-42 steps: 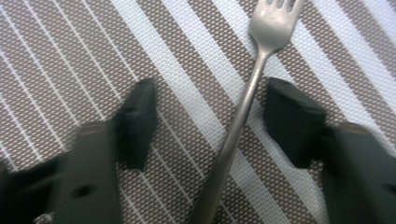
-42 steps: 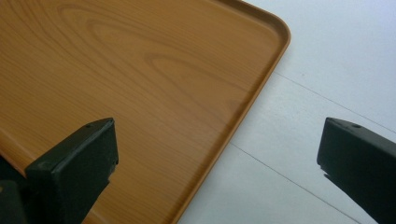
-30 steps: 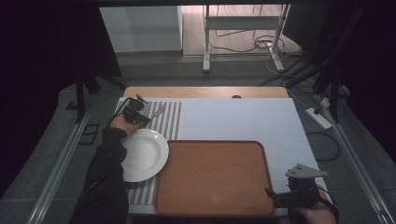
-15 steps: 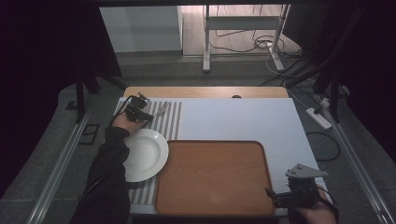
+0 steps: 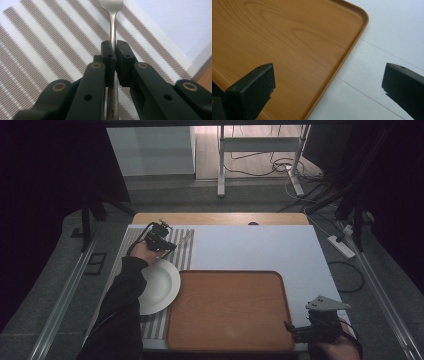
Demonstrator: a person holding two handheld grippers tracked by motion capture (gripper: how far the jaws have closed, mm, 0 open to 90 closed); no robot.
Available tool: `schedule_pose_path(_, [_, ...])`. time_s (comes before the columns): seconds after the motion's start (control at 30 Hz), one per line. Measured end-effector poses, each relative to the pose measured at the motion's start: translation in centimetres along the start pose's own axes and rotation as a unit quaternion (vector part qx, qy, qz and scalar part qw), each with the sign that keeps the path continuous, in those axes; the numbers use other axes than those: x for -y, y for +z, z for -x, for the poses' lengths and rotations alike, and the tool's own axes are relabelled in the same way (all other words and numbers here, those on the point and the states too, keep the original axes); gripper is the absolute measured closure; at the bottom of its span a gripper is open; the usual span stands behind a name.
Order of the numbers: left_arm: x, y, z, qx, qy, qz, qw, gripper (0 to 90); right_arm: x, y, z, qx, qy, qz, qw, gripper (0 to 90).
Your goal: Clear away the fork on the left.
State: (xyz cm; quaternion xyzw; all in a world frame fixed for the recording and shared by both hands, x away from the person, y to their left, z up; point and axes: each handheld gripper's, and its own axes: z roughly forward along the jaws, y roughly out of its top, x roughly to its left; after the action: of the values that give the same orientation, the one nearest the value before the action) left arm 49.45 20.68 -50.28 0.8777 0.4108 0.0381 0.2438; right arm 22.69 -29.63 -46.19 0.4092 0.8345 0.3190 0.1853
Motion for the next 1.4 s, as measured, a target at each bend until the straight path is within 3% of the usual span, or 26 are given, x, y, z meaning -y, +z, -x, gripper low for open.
schedule_pose_path(0.67, [-1.7,1.0,5.5,0.026,0.045,-0.005,0.9986,85.4,0.0,0.0,0.0,0.000,-0.001,0.000,1.0000,0.0])
schedule_pose_path(1.17, [-1.3,1.4,10.0,0.042,0.070,-0.012,0.9966,85.3,0.0,-0.1,0.0,-0.001,-0.003,0.002,1.0000,0.0])
schedule_pose_path(1.4, [-0.8,1.1,11.8,0.054,0.072,-0.009,0.9959,85.3,0.0,-0.2,0.0,-0.002,-0.002,0.004,1.0000,0.0])
